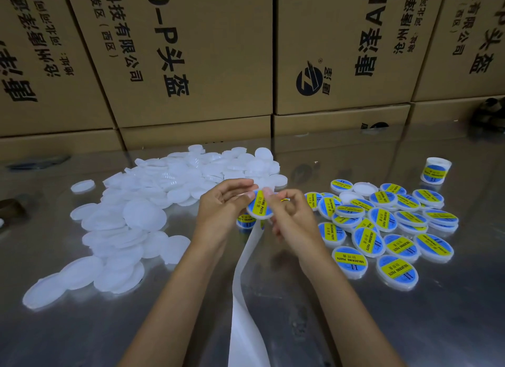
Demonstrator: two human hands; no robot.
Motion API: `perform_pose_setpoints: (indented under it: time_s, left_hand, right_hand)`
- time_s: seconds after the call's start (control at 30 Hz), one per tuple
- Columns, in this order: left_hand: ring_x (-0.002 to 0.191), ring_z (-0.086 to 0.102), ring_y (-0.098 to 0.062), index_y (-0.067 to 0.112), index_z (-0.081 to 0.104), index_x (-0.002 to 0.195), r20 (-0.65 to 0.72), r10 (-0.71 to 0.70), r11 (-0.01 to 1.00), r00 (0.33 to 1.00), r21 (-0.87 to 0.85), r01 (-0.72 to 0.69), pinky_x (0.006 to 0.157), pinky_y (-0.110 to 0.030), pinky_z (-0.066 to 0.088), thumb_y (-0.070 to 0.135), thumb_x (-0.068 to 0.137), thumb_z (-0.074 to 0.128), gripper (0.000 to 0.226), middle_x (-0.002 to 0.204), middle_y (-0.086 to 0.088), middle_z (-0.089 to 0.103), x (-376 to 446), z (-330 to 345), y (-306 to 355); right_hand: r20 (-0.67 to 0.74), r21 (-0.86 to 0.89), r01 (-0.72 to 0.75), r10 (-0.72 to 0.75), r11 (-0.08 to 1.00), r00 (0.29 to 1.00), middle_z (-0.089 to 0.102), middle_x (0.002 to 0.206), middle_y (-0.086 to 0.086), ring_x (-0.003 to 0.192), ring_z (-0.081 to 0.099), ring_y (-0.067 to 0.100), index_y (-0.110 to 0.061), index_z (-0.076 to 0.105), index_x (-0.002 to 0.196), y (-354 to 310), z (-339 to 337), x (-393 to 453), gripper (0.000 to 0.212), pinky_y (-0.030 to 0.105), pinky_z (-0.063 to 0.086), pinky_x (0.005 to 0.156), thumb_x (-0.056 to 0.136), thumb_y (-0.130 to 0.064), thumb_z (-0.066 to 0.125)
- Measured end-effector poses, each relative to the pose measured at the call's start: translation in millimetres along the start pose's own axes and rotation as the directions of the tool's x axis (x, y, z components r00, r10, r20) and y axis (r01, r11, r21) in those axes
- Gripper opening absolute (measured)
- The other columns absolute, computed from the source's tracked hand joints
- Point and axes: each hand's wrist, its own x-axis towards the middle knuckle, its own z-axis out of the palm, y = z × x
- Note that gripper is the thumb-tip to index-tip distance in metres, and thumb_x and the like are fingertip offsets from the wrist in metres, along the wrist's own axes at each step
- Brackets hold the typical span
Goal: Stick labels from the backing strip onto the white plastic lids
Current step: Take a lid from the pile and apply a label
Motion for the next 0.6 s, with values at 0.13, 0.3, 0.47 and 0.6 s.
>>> perform_pose_setpoints:
  time_s: [0.13,0.3,0.47,0.6]
  left_hand:
    - [0.099,0.073,-0.018,0.014,0.075,0.101,-0.043,-0.009,0.999,0.999,-0.039,0.007,0.083,-0.029,0.060,-0.001,0.089,0.070,0.021,0.102,-0.003,0.077,-0.6,1.9,0.1]
    - [0.103,0.072,-0.017,0.017,0.075,0.107,0.016,-0.016,1.000,1.000,-0.024,0.017,0.090,-0.032,0.058,0.004,0.091,0.070,0.022,0.108,0.000,0.076,-3.6,3.8,1.8]
    - [0.103,0.072,-0.020,0.021,0.069,0.124,0.219,-0.078,0.997,0.973,0.012,0.077,0.089,-0.030,0.058,-0.002,0.083,0.076,0.047,0.112,-0.004,0.075,-5.1,3.5,3.4]
    - [0.090,0.074,-0.012,0.018,0.066,0.125,0.239,-0.058,0.998,0.969,0.040,0.050,0.077,-0.028,0.061,-0.009,0.078,0.078,0.055,0.101,0.002,0.077,-8.0,10.2,3.3]
  right_hand:
    - [0.011,-0.174,0.129,-0.129,0.976,0.992,0.050,0.052,-0.010,0.051,0.049,0.006,-0.020,0.051,0.091,6.8,-0.4,0.1,0.038,0.014,0.039,0.052,0.080,-0.045,0.078]
    - [0.045,-0.314,0.222,-0.220,0.923,0.975,0.043,0.054,-0.010,0.053,0.039,0.006,-0.002,0.054,0.078,10.5,-4.4,-0.4,0.051,0.023,0.034,0.055,0.092,-0.050,0.061]
    - [-0.064,-0.407,0.220,-0.268,0.886,0.961,0.043,0.050,-0.011,0.052,0.039,0.008,-0.020,0.041,0.060,9.8,-6.9,0.9,0.049,0.027,0.031,0.054,0.101,-0.046,0.046]
    - [-0.037,-0.401,0.242,-0.279,0.883,0.959,0.046,0.051,-0.011,0.053,0.040,0.010,-0.022,0.044,0.064,10.9,-4.2,-0.5,0.044,0.036,0.036,0.058,0.103,-0.041,0.043]
